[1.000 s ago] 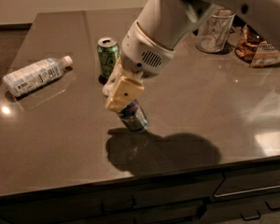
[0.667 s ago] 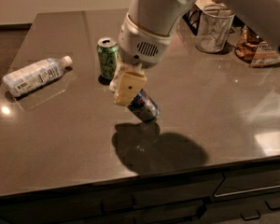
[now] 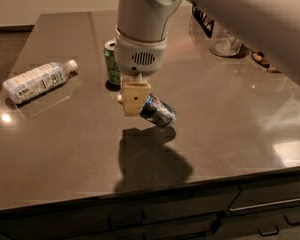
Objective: Knock redbull can over
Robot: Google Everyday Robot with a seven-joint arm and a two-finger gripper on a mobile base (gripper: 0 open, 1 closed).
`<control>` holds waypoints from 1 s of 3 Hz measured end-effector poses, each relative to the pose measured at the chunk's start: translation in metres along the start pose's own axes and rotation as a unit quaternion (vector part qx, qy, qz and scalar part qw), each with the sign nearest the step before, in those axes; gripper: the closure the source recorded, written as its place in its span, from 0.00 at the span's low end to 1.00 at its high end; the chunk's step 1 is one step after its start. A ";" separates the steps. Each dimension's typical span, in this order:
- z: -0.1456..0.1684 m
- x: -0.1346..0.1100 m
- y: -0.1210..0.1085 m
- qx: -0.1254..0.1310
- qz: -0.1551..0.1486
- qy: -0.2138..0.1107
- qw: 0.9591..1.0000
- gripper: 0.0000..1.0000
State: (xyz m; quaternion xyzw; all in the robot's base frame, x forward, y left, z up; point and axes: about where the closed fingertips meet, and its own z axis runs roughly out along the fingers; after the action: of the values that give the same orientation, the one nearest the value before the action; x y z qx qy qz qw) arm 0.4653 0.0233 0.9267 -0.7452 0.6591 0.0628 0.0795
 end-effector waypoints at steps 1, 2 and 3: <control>0.016 -0.002 -0.004 -0.007 -0.013 0.032 0.999 0.36; 0.030 -0.006 -0.008 -0.015 -0.023 0.050 0.998 0.13; 0.043 -0.006 -0.008 -0.023 -0.025 0.053 0.998 0.00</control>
Offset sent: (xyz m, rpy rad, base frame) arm 0.0034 0.0103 -0.0425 -0.1839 0.0521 0.0761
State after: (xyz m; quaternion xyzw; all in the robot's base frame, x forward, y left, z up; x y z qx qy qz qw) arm 0.4731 0.0390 0.8863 -0.7654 0.6419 0.0364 0.0286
